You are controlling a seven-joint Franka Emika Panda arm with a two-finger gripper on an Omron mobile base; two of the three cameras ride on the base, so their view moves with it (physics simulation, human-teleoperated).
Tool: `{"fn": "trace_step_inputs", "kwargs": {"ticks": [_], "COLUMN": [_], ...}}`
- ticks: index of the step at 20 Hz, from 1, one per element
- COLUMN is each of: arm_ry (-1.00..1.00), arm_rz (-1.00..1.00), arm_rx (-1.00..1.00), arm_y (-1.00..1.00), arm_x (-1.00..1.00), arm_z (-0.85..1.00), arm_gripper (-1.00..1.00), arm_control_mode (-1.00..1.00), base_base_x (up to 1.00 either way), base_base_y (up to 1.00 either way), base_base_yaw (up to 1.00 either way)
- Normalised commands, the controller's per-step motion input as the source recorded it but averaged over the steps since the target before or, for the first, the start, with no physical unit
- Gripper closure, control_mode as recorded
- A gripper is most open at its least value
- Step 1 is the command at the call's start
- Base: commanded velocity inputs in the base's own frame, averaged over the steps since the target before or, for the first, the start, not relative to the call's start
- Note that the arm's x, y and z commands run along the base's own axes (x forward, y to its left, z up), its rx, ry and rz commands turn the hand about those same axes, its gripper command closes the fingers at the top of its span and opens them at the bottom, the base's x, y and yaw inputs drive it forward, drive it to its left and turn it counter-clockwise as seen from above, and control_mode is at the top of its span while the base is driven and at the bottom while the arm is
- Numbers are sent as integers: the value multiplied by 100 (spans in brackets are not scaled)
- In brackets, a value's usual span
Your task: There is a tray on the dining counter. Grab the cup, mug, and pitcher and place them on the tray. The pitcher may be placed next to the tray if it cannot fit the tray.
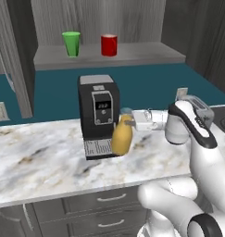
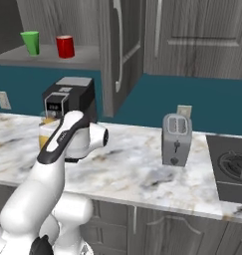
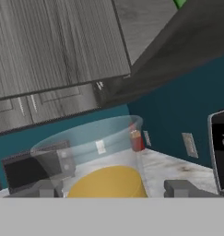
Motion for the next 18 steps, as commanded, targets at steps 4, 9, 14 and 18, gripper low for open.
{"fn": "trace_step_inputs", "kwargs": {"ticks": [4, 9, 14, 18], "arm_ry": [0, 0, 0, 0], "arm_rz": [0, 0, 0, 0], "arm_rx": [0, 0, 0, 0], "arm_y": [0, 0, 0, 0], "arm_x": [0, 0, 0, 0], "arm_z": [0, 0, 0, 0], "arm_gripper": [100, 100, 100, 100], "arm_control_mode": [100, 100, 100, 100], "base_base_x": [-71, -99, -36, 9], "base_base_y": [38, 6, 0, 11], "base_base_yaw": [0, -7, -69, -100]}}
